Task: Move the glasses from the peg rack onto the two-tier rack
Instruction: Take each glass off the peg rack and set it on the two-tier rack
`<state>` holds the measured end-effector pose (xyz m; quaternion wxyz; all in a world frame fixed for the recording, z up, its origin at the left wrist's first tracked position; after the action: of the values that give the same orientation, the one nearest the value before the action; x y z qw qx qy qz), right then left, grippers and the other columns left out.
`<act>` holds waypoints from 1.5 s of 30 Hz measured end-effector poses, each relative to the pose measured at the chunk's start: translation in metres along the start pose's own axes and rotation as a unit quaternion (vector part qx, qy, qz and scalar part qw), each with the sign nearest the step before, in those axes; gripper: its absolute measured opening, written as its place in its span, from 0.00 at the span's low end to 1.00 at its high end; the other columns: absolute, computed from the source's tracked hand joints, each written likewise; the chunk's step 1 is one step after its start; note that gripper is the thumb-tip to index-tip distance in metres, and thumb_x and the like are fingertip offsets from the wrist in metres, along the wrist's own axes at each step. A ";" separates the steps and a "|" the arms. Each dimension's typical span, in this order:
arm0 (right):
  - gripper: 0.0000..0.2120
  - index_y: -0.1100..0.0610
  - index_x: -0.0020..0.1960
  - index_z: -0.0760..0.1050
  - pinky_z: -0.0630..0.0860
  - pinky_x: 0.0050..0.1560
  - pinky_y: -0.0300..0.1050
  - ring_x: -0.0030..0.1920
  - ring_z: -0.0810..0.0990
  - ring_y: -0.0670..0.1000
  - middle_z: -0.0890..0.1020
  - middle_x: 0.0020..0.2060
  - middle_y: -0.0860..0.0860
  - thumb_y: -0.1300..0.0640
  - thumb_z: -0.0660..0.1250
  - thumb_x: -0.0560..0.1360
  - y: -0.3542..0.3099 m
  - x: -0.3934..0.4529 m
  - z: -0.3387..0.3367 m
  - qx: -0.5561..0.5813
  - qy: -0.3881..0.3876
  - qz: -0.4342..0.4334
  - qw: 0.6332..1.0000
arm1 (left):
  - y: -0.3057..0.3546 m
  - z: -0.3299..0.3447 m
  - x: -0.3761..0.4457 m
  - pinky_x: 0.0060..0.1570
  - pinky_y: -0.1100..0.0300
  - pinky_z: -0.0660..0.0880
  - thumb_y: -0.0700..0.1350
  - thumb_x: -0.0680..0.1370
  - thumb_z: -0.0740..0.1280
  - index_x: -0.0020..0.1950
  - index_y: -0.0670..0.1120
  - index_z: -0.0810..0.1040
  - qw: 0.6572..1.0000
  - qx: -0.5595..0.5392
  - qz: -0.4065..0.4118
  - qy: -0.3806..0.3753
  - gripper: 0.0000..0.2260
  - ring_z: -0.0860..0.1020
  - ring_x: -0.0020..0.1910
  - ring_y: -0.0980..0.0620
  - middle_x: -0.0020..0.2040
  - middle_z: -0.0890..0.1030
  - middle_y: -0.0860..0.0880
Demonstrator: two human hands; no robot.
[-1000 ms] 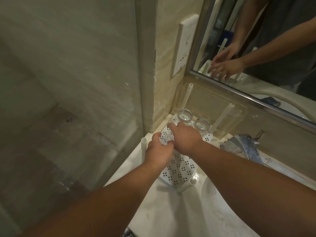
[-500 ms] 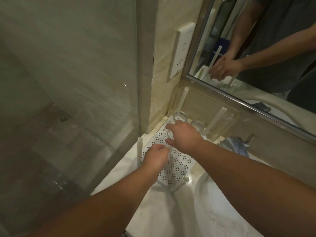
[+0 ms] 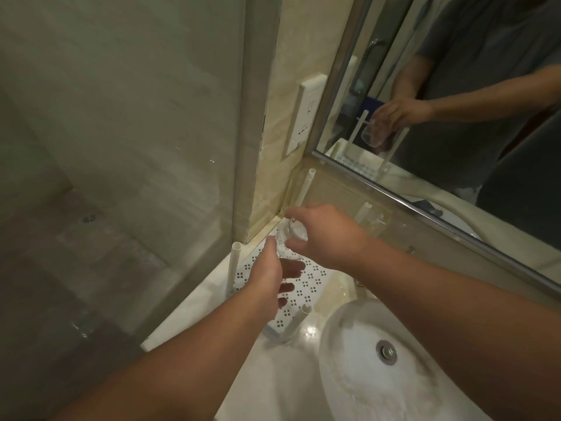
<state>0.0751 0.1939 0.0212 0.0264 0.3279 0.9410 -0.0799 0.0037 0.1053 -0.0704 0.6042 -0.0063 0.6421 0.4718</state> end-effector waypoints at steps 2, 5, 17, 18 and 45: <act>0.25 0.46 0.70 0.70 0.75 0.53 0.48 0.57 0.77 0.55 0.77 0.58 0.51 0.43 0.68 0.74 -0.005 -0.008 -0.009 -0.002 0.017 -0.003 1.000 | 0.003 0.001 -0.007 0.49 0.50 0.71 0.70 0.78 0.50 0.41 0.45 0.87 1.000 -0.019 0.014 -0.013 0.37 0.78 0.44 0.46 0.42 0.87 0.49; 0.24 0.45 0.69 0.71 0.73 0.49 0.45 0.55 0.77 0.53 0.76 0.56 0.49 0.44 0.68 0.74 -0.011 -0.022 -0.019 0.004 0.062 -0.006 0.998 | 0.009 0.000 -0.019 0.52 0.49 0.73 0.73 0.76 0.51 0.39 0.46 0.87 0.999 -0.036 0.032 -0.018 0.37 0.80 0.45 0.45 0.44 0.87 0.48; 0.19 0.48 0.58 0.70 0.73 0.40 0.38 0.47 0.75 0.46 0.69 0.54 0.43 0.52 0.72 0.69 -0.022 -0.074 -0.026 0.117 0.271 0.002 0.955 | 0.044 0.014 -0.078 0.43 0.52 0.75 0.77 0.68 0.62 0.49 0.46 0.81 0.993 -0.060 0.075 -0.073 0.34 0.82 0.47 0.45 0.45 0.84 0.47; 0.19 0.48 0.58 0.70 0.74 0.41 0.40 0.47 0.74 0.45 0.68 0.54 0.43 0.53 0.72 0.69 -0.021 -0.077 -0.025 0.136 0.282 0.013 0.950 | 0.046 0.014 -0.081 0.40 0.53 0.75 0.76 0.68 0.63 0.51 0.47 0.82 0.992 -0.057 0.079 -0.081 0.33 0.82 0.45 0.46 0.47 0.84 0.47; 0.46 0.45 0.77 0.54 0.70 0.62 0.41 0.67 0.70 0.44 0.68 0.70 0.44 0.50 0.76 0.67 0.045 -0.151 -0.013 0.351 0.339 0.225 0.844 | 0.030 0.105 -0.117 0.59 0.49 0.80 0.47 0.59 0.81 0.62 0.61 0.75 0.903 0.108 0.358 -0.210 0.34 0.80 0.61 0.51 0.64 0.78 0.51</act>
<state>0.2214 0.1378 0.0439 -0.3937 0.5244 0.7010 -0.2804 0.0990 0.1202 0.0577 0.5123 0.3887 0.5065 0.5744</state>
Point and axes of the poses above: each hand's wrist, its own x-axis towards the middle knuckle, its own z-axis out of the palm, y = z × x, the point moved 1 cm from there along x, towards the middle knuckle
